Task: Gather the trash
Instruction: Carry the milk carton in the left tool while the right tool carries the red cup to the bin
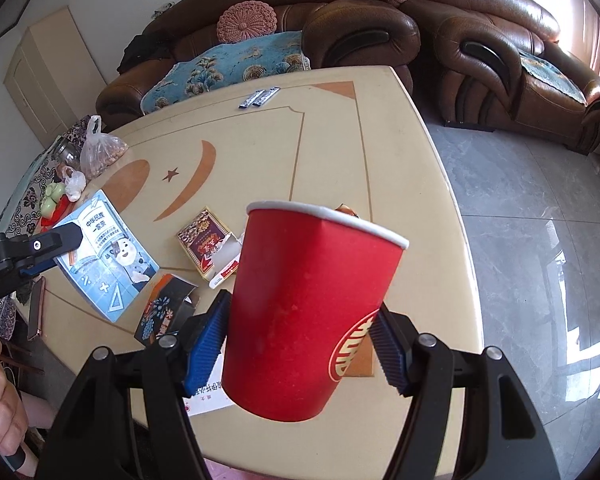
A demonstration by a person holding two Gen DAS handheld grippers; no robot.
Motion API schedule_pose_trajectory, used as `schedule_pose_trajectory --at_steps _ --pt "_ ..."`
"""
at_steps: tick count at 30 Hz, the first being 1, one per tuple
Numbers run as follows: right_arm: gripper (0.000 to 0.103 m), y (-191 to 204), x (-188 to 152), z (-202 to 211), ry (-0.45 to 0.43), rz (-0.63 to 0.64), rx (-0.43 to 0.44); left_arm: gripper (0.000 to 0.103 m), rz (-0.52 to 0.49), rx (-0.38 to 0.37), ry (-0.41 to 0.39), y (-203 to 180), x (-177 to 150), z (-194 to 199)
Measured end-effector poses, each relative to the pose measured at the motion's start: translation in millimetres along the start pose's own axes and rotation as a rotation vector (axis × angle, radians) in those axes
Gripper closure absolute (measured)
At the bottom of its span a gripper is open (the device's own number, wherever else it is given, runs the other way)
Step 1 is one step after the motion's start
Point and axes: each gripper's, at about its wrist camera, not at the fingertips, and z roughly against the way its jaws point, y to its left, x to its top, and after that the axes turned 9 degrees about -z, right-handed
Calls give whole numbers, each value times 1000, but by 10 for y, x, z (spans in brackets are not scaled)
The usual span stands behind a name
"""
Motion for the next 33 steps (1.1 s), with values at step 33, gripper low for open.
schedule_pose_trajectory --at_steps 33 --pt "38 695 -1416 1337 -71 237 4 61 -259 32 -42 -452 -1281 1067"
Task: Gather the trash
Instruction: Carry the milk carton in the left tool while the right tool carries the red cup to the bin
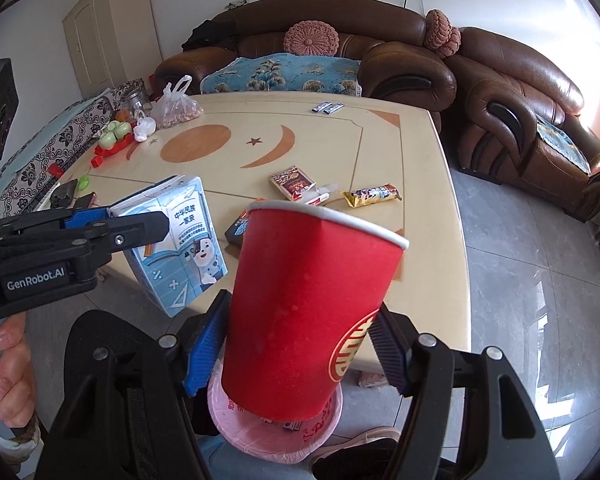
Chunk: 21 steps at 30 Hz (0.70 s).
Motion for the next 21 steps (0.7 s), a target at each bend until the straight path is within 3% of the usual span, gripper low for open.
schedule_pose_trajectory --at_steps 21 --pt "38 -18 -874 -317 121 -32 -20 61 -46 -21 147 -74 -910 -449"
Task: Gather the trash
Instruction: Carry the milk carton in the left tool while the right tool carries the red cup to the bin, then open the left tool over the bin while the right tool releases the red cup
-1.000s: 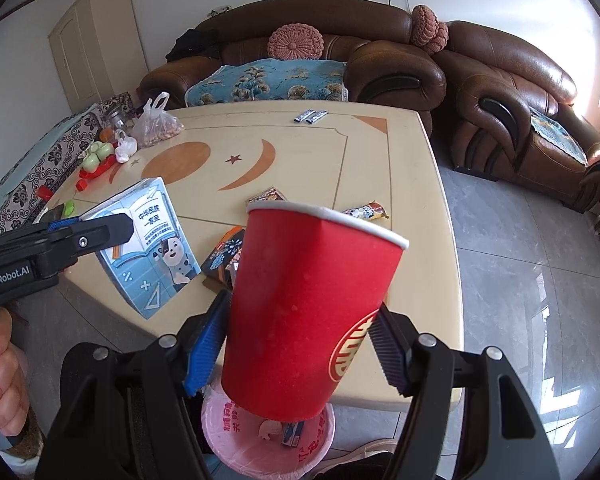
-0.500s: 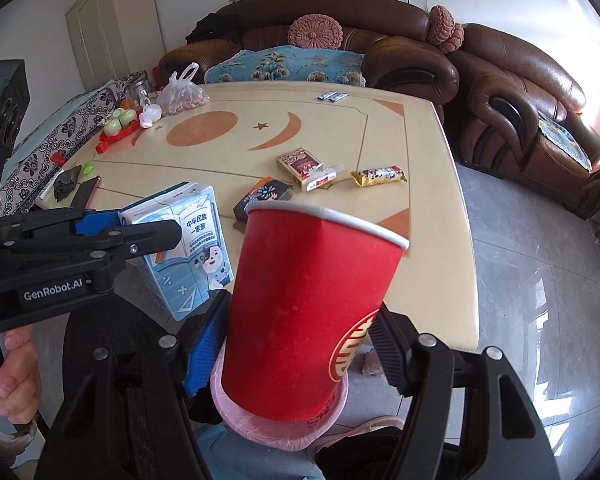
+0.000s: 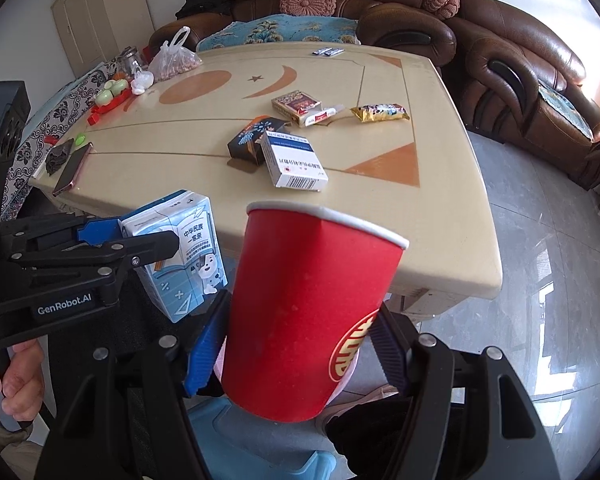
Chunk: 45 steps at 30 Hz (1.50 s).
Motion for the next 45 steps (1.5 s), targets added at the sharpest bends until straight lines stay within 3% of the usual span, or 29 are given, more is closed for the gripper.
schedule_pose_trajectory --at_steps 12,32,45 --pt "38 8 -382 -634 107 5 9 61 0 33 84 2 -341 -514" --pt "38 -237 -876 -1811 299 -26 -10 61 23 -32 277 139 -773 -1606" --pt "38 -219 -962 -2432 414 9 -11 61 61 -46 422 226 -938 -2243"
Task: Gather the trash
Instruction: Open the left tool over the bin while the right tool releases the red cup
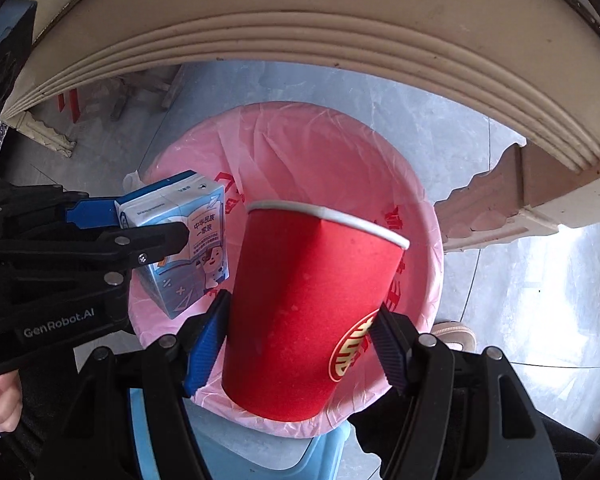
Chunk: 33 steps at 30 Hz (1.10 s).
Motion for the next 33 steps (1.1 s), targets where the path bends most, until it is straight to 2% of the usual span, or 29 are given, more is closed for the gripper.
schedule_pose_trajectory --at_steps 11,24,26,30,33 --pt "37 21 51 -410 90 11 -1 61 -2 -32 87 38 82 -345" --pt "35 5 101 -542 115 17 2 60 17 -61 171 38 136 -561" --pt "34 17 94 -528 117 20 -12 51 6 -55 169 20 144 -545" --pt "34 5 97 -542 128 15 -24 44 -19 -51 158 -32 136 -529" --pt "27 -10 101 -552 128 11 -31 39 -22 -42 151 -46 137 -502"
